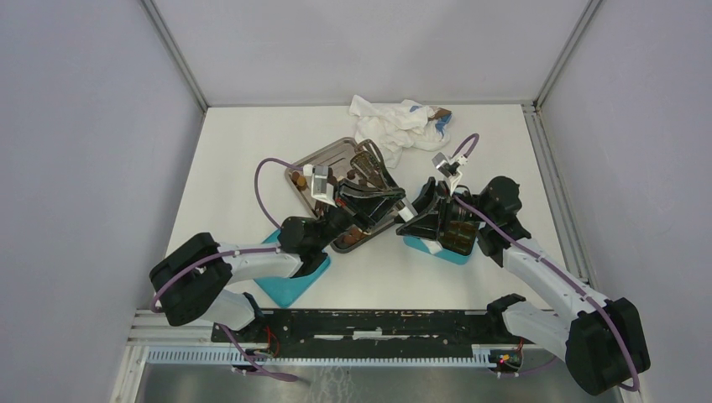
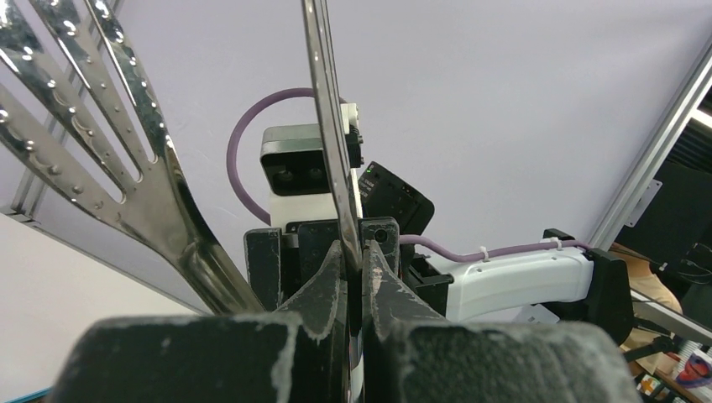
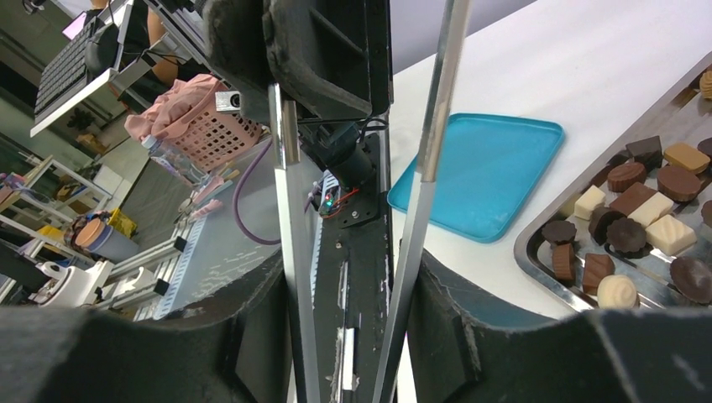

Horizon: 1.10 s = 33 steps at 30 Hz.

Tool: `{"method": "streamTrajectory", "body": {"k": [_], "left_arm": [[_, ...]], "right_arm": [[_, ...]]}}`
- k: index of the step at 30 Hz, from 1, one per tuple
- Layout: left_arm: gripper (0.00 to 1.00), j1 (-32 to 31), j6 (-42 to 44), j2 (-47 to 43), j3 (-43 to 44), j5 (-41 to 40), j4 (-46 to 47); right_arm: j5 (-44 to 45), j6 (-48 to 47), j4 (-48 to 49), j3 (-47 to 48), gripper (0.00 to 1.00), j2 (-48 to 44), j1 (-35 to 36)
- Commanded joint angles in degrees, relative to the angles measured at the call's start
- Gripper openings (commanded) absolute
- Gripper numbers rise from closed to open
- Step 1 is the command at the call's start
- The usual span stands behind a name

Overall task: Pack the chocolate
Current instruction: Pick up the clamp from the center of the board.

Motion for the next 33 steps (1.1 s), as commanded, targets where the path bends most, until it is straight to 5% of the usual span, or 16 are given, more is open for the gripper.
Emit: {"method": "streamTrajectory", "body": {"k": [1, 5, 15, 26, 32, 33], "left_arm": [[0.03, 1.0, 2.5, -1.0, -0.7, -5.5, 12.0], [0.10, 0.9, 2.2, -0.9, -1.2, -6.6, 12.0], [0.47, 0.9, 1.8, -0.9, -3.0, -8.2, 11.9], [0.66, 1.0, 3.7, -4.9, -8.6, -12.2, 8.1], [0.67, 0.9, 6.2, -17.6, -12.9, -13.4, -11.4], [0.67, 0.9, 7.7, -24.7, -11.0, -13.5, -30.8]], "right_arm": [[-2.4, 1.0, 4.9, 0.0, 0.49, -0.8, 0.5], [-2.3, 1.2, 4.8, 0.0, 0.47, -0.9, 0.5], [-1.8, 3.2, 5.4, 0.0, 0.42, 0.1, -0.6], [-1.1, 0.9, 3.4, -0.6, 0.40, 0.2, -3.4], [-0.3, -8.1, -5.4, 0.8, 0.39, -0.8, -5.2], [1.0, -14.7, -12.1, 2.0, 0.38, -1.1, -6.2]]}}
